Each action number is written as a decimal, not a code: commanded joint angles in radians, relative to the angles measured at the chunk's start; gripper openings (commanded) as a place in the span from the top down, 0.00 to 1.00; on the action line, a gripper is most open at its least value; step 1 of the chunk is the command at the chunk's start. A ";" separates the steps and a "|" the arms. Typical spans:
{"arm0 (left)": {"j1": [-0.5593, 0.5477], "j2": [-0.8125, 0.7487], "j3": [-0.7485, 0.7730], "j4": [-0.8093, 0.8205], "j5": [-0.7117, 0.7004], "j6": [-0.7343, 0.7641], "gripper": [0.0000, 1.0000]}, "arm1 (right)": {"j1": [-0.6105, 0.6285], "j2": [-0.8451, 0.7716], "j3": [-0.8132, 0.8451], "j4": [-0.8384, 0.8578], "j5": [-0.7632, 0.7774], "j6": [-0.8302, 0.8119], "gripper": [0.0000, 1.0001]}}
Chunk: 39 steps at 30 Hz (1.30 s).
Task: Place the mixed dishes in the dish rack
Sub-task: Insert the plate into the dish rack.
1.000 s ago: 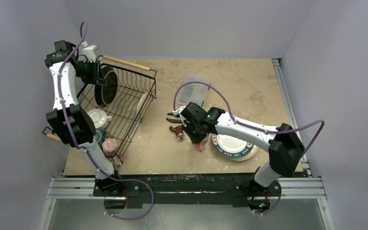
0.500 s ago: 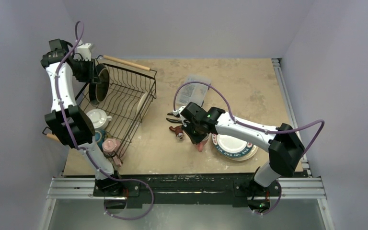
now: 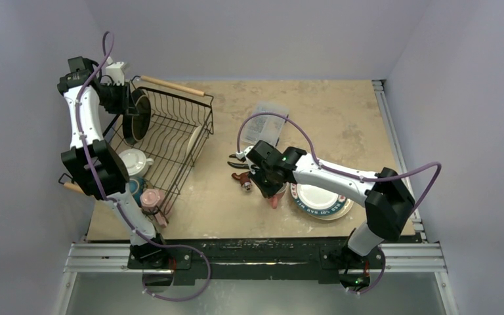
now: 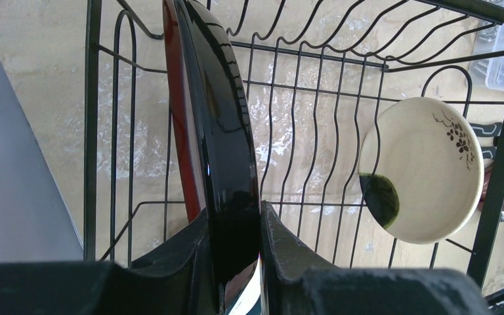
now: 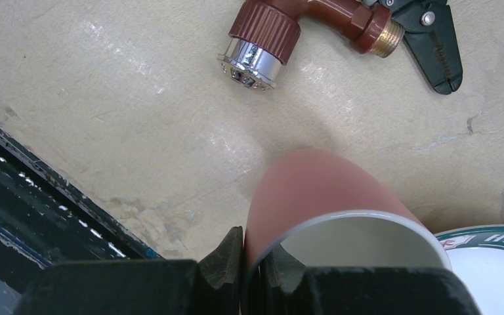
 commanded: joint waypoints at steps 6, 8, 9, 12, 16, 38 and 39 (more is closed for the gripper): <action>0.007 -0.006 0.001 0.088 -0.045 0.043 0.95 | -0.003 -0.003 0.026 0.017 -0.004 -0.001 1.00; 0.009 -0.001 0.002 0.081 -0.057 0.044 0.87 | -0.003 -0.004 0.026 0.015 -0.003 -0.001 1.00; 0.010 0.003 0.001 0.079 -0.063 0.042 0.83 | -0.003 -0.003 0.025 0.015 -0.004 -0.002 1.00; 0.018 0.010 -0.010 0.084 -0.103 0.018 0.74 | -0.003 -0.001 0.024 0.015 -0.004 -0.002 1.00; 0.023 -0.002 -0.027 0.109 -0.177 -0.001 0.67 | -0.003 0.001 0.024 0.015 -0.004 0.000 1.00; 0.029 -0.114 -0.112 0.230 -0.330 -0.073 0.15 | -0.003 0.013 0.026 0.024 -0.004 -0.002 1.00; 0.029 -0.122 -0.114 0.230 -0.335 -0.082 0.09 | -0.003 0.011 0.026 0.024 -0.003 -0.002 1.00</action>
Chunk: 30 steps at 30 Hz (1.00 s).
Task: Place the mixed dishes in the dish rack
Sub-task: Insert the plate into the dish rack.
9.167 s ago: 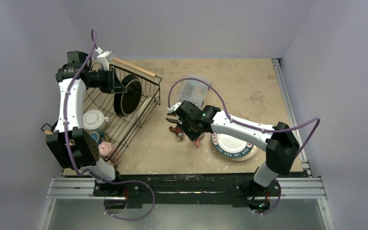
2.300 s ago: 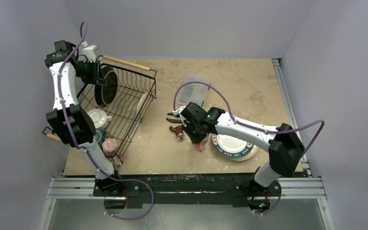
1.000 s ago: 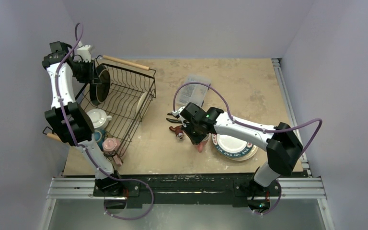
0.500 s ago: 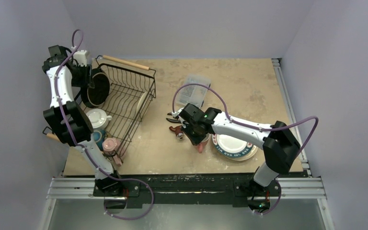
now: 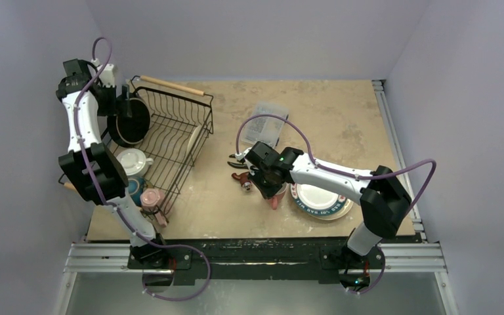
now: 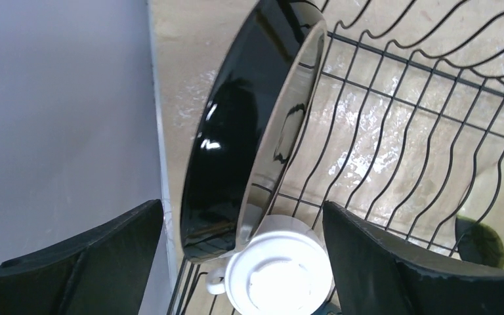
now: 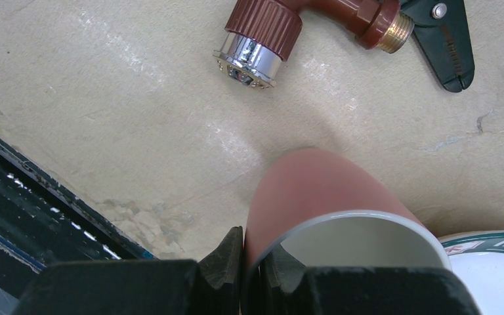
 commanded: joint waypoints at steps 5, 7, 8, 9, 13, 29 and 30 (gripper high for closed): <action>0.016 -0.141 -0.046 0.091 -0.028 -0.070 0.00 | -0.003 -0.020 0.027 0.026 -0.002 -0.001 1.00; 0.016 -0.163 -0.059 0.094 -0.030 -0.094 0.00 | -0.003 -0.021 0.027 0.028 -0.003 -0.004 1.00; 0.015 -0.173 -0.062 0.086 -0.030 -0.108 0.00 | -0.003 -0.022 0.028 0.028 -0.004 -0.003 1.00; 0.017 -0.187 -0.068 0.084 -0.030 -0.129 0.00 | -0.003 -0.023 0.028 0.028 -0.003 -0.003 1.00; 0.015 -0.292 -0.164 0.173 0.002 -0.252 0.00 | -0.002 -0.027 0.036 0.029 -0.004 -0.004 1.00; -0.224 -0.757 -0.450 0.326 -0.156 -0.777 0.00 | -0.006 -0.087 0.126 0.051 0.098 -0.018 1.00; -0.258 -0.779 -0.460 0.312 -0.162 -0.810 0.00 | -0.006 -0.101 0.128 0.063 0.100 -0.024 1.00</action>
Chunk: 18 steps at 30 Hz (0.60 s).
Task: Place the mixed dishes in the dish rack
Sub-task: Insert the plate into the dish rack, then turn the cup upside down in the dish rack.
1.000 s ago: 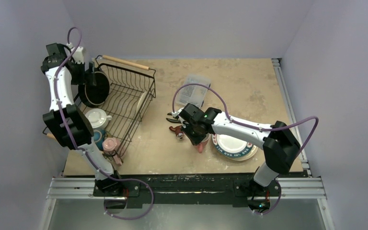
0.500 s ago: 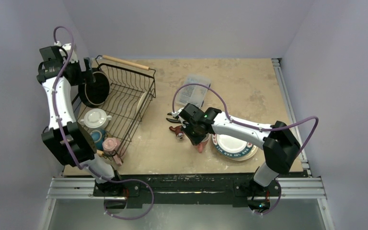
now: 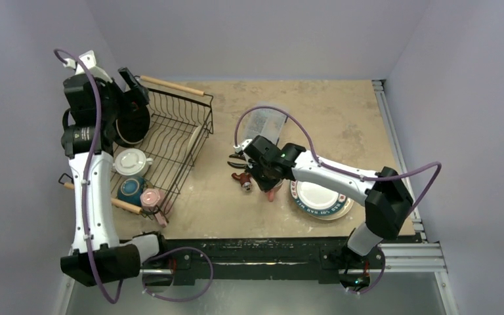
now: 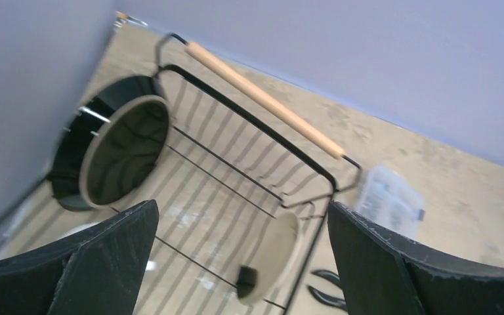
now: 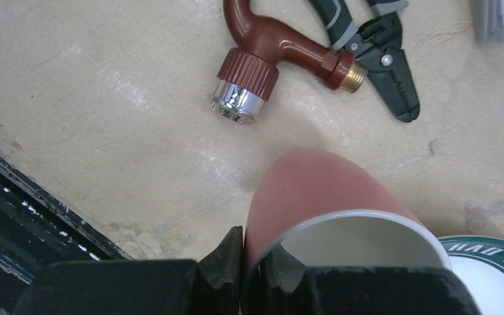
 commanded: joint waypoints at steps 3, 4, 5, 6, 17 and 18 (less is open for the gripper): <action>-0.183 -0.129 -0.075 -0.056 -0.015 -0.269 0.00 | -0.005 -0.174 0.045 0.140 0.016 -0.063 1.00; -0.205 -0.141 -0.085 -0.050 0.043 -0.285 0.00 | -0.004 -0.207 0.032 0.175 0.013 -0.095 1.00; -0.235 -0.145 -0.088 -0.044 0.112 -0.290 0.00 | -0.004 -0.249 0.017 0.211 -0.009 -0.122 1.00; -0.273 -0.144 -0.090 -0.046 0.176 -0.287 0.00 | -0.005 -0.274 0.009 0.249 -0.040 -0.162 1.00; -0.555 0.118 -0.001 -0.230 0.532 -0.207 0.27 | 0.003 -0.335 0.054 0.169 -0.430 -0.621 1.00; -0.582 0.139 0.028 -0.271 0.511 -0.168 0.28 | 0.002 -0.326 0.075 0.143 -0.441 -0.651 1.00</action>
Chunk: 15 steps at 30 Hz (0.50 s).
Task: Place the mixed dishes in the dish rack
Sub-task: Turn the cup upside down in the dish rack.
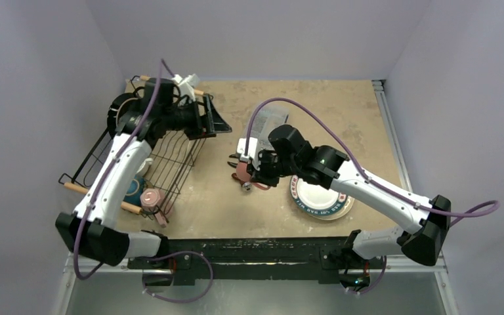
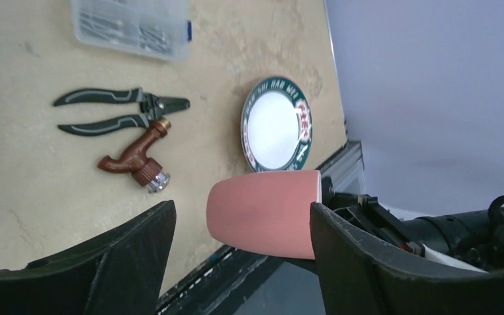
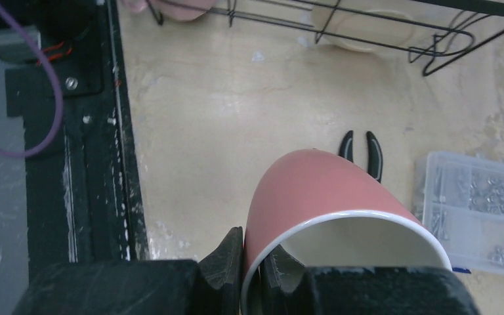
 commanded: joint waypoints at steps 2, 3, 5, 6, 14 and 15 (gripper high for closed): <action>-0.143 0.119 0.169 -0.208 0.015 0.165 0.28 | 0.005 0.027 0.129 -0.067 -0.132 -0.246 1.00; -0.168 0.129 0.183 -0.218 -0.007 0.182 0.28 | 0.006 0.027 0.137 -0.068 -0.128 -0.253 1.00; -0.208 0.149 0.202 -0.241 -0.025 0.206 0.28 | 0.007 0.014 0.132 -0.047 -0.141 -0.257 1.00; -0.228 0.162 0.217 -0.258 -0.024 0.219 0.30 | 0.007 0.014 0.131 -0.041 -0.144 -0.257 1.00; -0.321 0.182 0.259 -0.331 -0.105 0.288 0.32 | 0.011 0.002 0.124 -0.007 -0.113 -0.235 1.00; -0.328 0.181 0.262 -0.342 -0.130 0.297 0.32 | 0.011 0.005 0.131 -0.011 -0.108 -0.233 1.00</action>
